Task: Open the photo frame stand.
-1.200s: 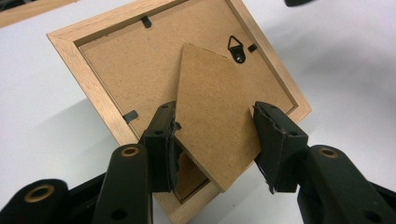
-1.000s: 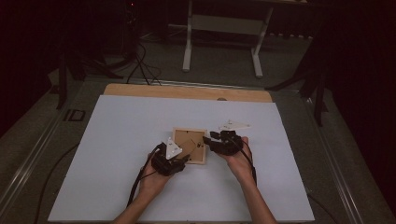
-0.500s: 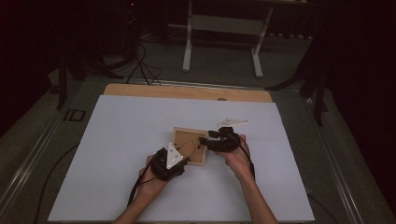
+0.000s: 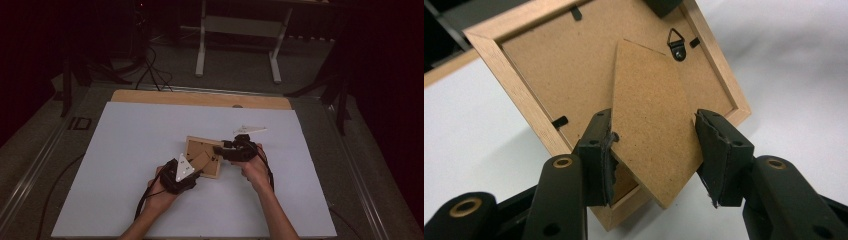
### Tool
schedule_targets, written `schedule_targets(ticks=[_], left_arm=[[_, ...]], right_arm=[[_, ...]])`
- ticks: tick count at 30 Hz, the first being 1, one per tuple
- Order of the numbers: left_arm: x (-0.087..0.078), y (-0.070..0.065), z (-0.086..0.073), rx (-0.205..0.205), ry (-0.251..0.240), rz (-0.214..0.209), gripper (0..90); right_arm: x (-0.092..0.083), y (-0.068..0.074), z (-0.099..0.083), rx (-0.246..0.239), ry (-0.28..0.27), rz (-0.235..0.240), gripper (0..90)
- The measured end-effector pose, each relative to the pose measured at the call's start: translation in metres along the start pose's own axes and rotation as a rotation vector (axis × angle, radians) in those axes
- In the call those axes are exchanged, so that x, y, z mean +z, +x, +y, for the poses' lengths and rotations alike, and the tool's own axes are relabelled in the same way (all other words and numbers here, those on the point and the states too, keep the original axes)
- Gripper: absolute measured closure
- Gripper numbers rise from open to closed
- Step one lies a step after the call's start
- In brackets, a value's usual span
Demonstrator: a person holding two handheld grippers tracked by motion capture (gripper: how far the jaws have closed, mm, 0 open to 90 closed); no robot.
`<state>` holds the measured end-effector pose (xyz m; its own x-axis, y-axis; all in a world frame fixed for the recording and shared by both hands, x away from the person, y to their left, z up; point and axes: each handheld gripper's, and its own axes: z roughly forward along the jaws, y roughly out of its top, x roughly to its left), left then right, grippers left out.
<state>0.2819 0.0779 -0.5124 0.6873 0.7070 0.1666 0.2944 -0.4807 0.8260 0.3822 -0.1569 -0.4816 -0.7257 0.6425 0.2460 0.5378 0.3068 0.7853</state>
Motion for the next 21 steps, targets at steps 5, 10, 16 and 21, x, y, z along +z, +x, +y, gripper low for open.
schedule_targets(ticks=[5, 10, 16, 21], left_arm=[[-0.001, 0.006, 0.001, -0.094, -0.025, -0.099, 50.7], [-0.002, 0.013, 0.004, -0.185, 0.008, -0.17, 52.5], [-0.001, 0.02, 0.003, -0.215, 0.064, -0.224, 57.9], [-0.001, 0.022, 0.004, -0.209, 0.072, -0.231, 63.7]], right_arm=[[-0.003, 0.002, 0.001, -0.009, -0.016, 0.018, 53.3], [-0.007, 0.007, 0.002, -0.038, -0.024, 0.017, 54.4], [-0.009, 0.01, 0.001, -0.055, -0.025, 0.008, 54.7], [-0.011, 0.013, 0.002, -0.074, -0.017, 0.002, 55.1]])
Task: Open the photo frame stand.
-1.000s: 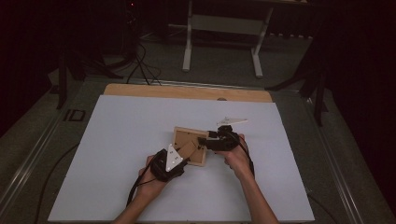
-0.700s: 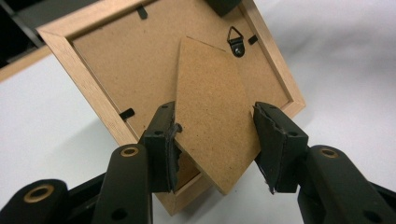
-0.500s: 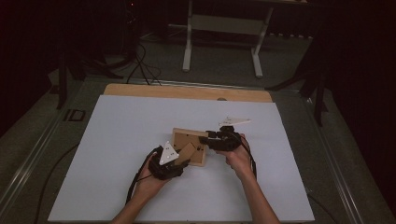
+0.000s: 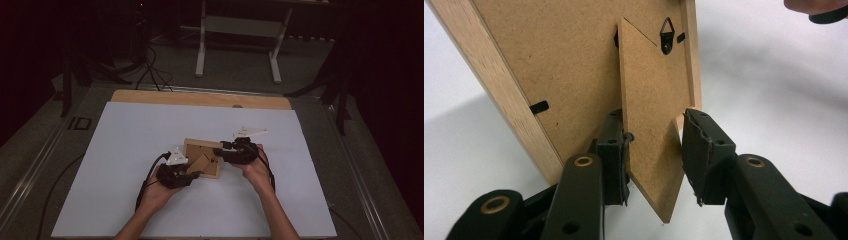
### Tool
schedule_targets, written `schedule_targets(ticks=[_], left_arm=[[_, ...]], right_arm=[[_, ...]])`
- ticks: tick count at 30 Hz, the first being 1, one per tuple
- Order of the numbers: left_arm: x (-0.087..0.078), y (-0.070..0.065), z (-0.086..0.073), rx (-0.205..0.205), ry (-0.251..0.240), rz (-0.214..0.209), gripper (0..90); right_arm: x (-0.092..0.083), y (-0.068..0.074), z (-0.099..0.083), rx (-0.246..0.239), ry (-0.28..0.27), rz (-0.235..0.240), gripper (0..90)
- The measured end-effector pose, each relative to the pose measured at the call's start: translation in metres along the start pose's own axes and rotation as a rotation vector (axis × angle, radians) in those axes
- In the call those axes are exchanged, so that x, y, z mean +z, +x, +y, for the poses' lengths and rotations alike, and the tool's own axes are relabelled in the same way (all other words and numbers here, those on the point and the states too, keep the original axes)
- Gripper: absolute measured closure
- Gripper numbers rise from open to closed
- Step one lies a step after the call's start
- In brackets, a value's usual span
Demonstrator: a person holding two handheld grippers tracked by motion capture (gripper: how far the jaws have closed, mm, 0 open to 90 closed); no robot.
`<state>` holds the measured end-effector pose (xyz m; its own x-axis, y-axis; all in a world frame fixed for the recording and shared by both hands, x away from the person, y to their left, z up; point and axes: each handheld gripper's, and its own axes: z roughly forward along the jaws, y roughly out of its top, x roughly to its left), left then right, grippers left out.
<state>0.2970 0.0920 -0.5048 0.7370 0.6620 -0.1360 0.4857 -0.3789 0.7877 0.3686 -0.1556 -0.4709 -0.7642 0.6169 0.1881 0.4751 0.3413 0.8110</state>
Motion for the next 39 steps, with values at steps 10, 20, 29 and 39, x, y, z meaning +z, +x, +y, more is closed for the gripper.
schedule_targets(ticks=[10, 20, 29, 39], left_arm=[[0.003, 0.004, 0.005, 0.004, 0.001, 0.033, 64.2], [0.009, 0.01, 0.007, 0.011, -0.003, 0.08, 64.4], [0.013, 0.016, 0.006, 0.002, -0.001, 0.102, 64.3], [0.007, 0.019, 0.004, -0.009, -0.016, 0.082, 62.8]], right_arm=[[-0.001, 0.004, 0.001, -0.018, -0.012, -0.045, 56.2], [0.001, 0.01, 0.006, -0.058, -0.025, -0.111, 56.2], [0.002, 0.013, 0.008, -0.074, -0.03, -0.125, 56.0], [0.0, 0.021, 0.006, -0.102, -0.022, -0.108, 55.9]])
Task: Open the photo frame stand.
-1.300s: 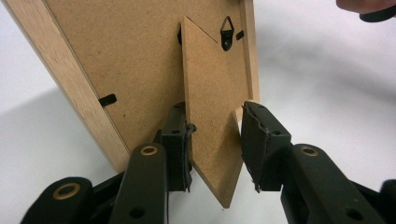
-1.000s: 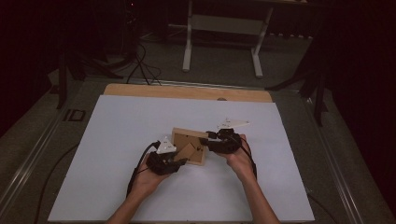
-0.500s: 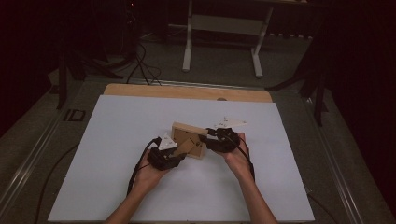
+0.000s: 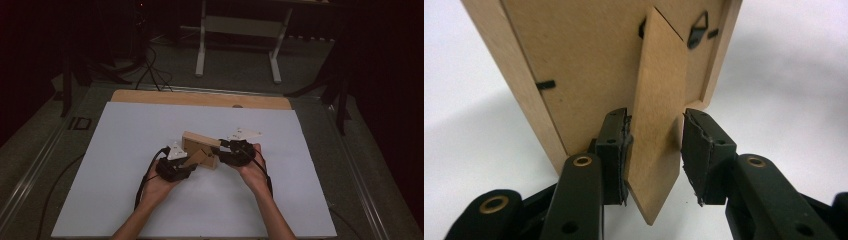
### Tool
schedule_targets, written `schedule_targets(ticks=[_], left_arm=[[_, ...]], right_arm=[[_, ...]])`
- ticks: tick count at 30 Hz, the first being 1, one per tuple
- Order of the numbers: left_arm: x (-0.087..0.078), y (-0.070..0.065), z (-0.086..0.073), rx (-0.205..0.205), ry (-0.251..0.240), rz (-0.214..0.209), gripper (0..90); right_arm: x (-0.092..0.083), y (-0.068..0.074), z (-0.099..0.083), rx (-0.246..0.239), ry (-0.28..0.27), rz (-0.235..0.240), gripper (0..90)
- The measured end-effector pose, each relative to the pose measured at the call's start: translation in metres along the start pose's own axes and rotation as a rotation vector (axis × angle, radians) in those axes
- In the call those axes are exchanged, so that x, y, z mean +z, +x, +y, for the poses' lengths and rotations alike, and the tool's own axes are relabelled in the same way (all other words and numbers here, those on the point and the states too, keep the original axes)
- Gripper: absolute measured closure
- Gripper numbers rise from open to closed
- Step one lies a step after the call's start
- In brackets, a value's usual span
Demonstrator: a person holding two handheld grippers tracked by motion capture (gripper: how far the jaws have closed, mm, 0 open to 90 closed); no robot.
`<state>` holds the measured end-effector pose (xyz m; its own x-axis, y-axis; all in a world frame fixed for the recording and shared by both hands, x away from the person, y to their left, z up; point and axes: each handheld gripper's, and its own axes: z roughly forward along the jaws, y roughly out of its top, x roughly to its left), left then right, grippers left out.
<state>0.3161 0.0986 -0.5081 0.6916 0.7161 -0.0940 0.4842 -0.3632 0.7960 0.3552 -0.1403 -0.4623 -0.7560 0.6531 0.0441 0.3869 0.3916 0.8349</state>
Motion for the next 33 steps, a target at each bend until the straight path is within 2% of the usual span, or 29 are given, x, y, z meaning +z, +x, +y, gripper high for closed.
schedule_targets(ticks=[7, 13, 21, 33], left_arm=[[-0.005, 0.001, 0.0, 0.002, -0.005, -0.006, 64.6], [-0.007, 0.0, -0.001, 0.004, 0.0, 0.001, 75.8], [-0.007, 0.0, -0.002, 0.006, 0.005, -0.008, 77.0], [-0.01, -0.002, -0.007, 0.002, 0.014, -0.022, 77.6]], right_arm=[[-0.002, 0.005, -0.003, -0.013, -0.004, 0.019, 55.5], [-0.005, 0.012, -0.008, -0.031, -0.007, 0.027, 54.9], [-0.009, 0.017, -0.011, -0.037, -0.012, 0.025, 54.7], [-0.013, 0.028, -0.016, -0.081, -0.014, 0.019, 54.7]])
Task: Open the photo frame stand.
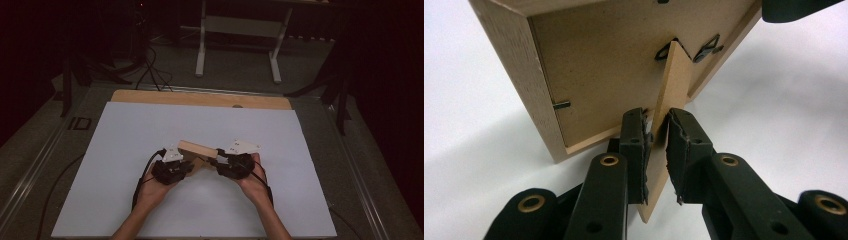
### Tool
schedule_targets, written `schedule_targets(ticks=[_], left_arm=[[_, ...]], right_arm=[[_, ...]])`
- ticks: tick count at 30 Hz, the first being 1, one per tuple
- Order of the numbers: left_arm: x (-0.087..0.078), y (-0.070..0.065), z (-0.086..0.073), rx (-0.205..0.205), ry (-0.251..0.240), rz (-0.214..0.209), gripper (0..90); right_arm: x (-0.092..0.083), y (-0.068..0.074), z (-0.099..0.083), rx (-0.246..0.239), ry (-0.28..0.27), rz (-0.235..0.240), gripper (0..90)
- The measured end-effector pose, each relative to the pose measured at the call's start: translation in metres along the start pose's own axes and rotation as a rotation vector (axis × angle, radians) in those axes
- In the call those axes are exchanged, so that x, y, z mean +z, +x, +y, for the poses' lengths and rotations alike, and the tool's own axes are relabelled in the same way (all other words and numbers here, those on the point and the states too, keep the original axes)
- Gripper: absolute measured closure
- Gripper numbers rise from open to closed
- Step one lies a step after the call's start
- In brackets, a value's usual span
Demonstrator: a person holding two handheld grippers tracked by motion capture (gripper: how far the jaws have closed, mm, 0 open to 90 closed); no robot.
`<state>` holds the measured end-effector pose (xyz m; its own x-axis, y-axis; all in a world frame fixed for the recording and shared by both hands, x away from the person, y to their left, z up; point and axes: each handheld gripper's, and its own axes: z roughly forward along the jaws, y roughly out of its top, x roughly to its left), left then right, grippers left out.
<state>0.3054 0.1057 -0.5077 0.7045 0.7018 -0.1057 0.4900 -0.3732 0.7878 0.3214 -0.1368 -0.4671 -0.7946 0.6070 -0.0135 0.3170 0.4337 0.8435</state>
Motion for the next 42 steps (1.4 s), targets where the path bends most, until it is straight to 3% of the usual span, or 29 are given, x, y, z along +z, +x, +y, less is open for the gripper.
schedule_targets(ticks=[10, 21, 30, 37, 42], left_arm=[[-0.001, -0.003, -0.005, 0.004, 0.015, -0.004, 77.4], [-0.001, -0.005, -0.008, 0.014, 0.04, -0.005, 77.4], [-0.001, -0.007, -0.01, 0.022, 0.05, -0.001, 77.2], [-0.004, -0.004, -0.013, -0.004, 0.056, 0.01, 72.3], [-0.005, -0.005, -0.013, 0.008, 0.057, 0.014, 72.2]], right_arm=[[-0.003, 0.009, -0.002, -0.045, 0.015, 0.0, 53.7], [-0.004, 0.017, -0.007, -0.063, 0.009, -0.005, 52.7], [-0.005, 0.019, -0.01, -0.05, 0.006, 0.006, 51.9], [-0.006, 0.018, -0.013, -0.034, 0.001, 0.02, 49.6], [-0.007, 0.017, -0.013, -0.025, -0.004, 0.031, 47.5]])
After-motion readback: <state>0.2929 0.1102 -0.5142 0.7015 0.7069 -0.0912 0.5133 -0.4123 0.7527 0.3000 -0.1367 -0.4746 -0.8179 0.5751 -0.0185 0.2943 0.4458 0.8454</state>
